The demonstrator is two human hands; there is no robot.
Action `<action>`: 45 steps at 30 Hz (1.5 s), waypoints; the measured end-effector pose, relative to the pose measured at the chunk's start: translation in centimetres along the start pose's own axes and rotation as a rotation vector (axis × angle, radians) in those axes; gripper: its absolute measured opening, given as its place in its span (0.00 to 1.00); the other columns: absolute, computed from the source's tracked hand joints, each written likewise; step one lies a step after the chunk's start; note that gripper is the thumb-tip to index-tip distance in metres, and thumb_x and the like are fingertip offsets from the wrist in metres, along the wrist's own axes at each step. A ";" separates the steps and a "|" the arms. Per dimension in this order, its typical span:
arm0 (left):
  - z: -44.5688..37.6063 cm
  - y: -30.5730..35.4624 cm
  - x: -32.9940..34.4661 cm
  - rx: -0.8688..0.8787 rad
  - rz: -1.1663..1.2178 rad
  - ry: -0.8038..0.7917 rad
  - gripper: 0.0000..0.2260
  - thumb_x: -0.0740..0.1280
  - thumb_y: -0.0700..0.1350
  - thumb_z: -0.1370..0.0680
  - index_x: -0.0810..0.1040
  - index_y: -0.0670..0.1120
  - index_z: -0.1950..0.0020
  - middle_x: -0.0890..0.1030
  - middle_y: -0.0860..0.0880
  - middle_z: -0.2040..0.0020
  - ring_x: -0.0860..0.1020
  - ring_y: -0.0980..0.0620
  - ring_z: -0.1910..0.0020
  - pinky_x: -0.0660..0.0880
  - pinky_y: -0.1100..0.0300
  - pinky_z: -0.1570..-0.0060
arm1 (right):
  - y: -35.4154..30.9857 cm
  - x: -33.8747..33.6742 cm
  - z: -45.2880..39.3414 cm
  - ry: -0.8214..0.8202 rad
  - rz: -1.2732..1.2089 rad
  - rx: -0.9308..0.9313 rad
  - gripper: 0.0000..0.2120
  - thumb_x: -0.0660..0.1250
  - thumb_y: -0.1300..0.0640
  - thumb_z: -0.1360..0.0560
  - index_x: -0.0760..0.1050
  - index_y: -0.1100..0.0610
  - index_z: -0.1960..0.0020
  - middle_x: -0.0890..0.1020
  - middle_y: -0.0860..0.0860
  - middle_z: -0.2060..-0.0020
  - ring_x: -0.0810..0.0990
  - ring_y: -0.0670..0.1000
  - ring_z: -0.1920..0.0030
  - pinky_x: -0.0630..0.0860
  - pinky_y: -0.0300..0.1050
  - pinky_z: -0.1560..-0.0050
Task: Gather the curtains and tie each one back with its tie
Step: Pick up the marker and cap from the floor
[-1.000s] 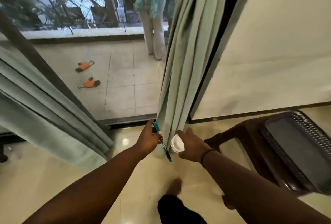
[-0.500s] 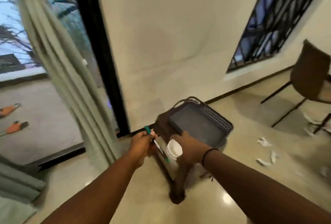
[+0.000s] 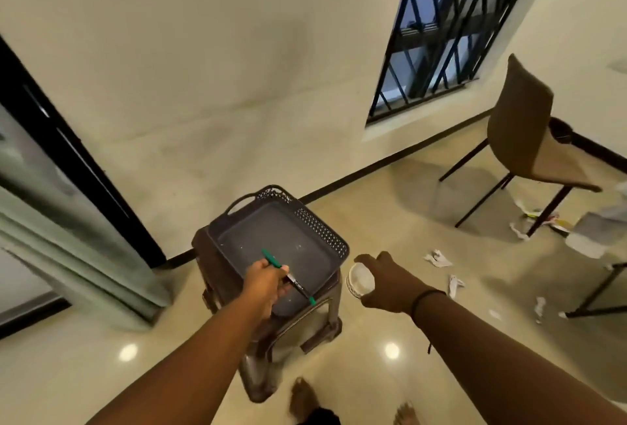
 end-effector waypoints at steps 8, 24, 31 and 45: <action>-8.1 -1.1 2.9 -0.111 -0.049 0.115 0.08 0.64 0.34 0.23 0.71 0.40 0.45 0.77 0.44 0.62 0.77 0.51 0.66 0.76 0.61 0.67 | 1.3 -1.4 -8.3 -0.072 0.205 -0.144 0.37 0.73 0.48 0.33 0.60 0.47 0.29 0.70 0.55 0.39 0.75 0.60 0.44 0.75 0.50 0.46; -15.1 -5.5 1.4 -0.185 0.053 0.399 0.04 0.66 0.36 0.23 0.72 0.43 0.53 0.77 0.45 0.62 0.77 0.51 0.64 0.78 0.63 0.68 | 0.7 7.5 -21.7 -0.284 0.238 -0.343 0.35 0.71 0.46 0.31 0.60 0.47 0.28 0.65 0.56 0.34 0.73 0.63 0.41 0.73 0.53 0.42; -15.9 -7.5 1.6 -0.206 -0.012 0.475 0.15 0.68 0.37 0.24 0.72 0.39 0.38 0.79 0.39 0.46 0.78 0.44 0.51 0.78 0.57 0.58 | 0.4 8.5 -21.6 -0.328 0.123 -0.374 0.38 0.72 0.45 0.31 0.57 0.47 0.27 0.64 0.54 0.32 0.70 0.61 0.38 0.71 0.52 0.37; -16.5 -7.3 -1.3 -0.171 -0.316 0.430 0.15 0.67 0.38 0.23 0.73 0.39 0.36 0.79 0.40 0.48 0.76 0.49 0.60 0.76 0.56 0.57 | -1.6 11.3 -19.5 -0.258 0.097 -0.316 0.36 0.69 0.43 0.32 0.56 0.47 0.30 0.68 0.54 0.36 0.72 0.61 0.41 0.76 0.52 0.45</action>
Point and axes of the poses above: each hand's wrist, its own z-axis away from the middle knuckle, its own x-axis out of the palm, y = z × x, the point moved 10 cm from there along -z, towards the middle knuckle
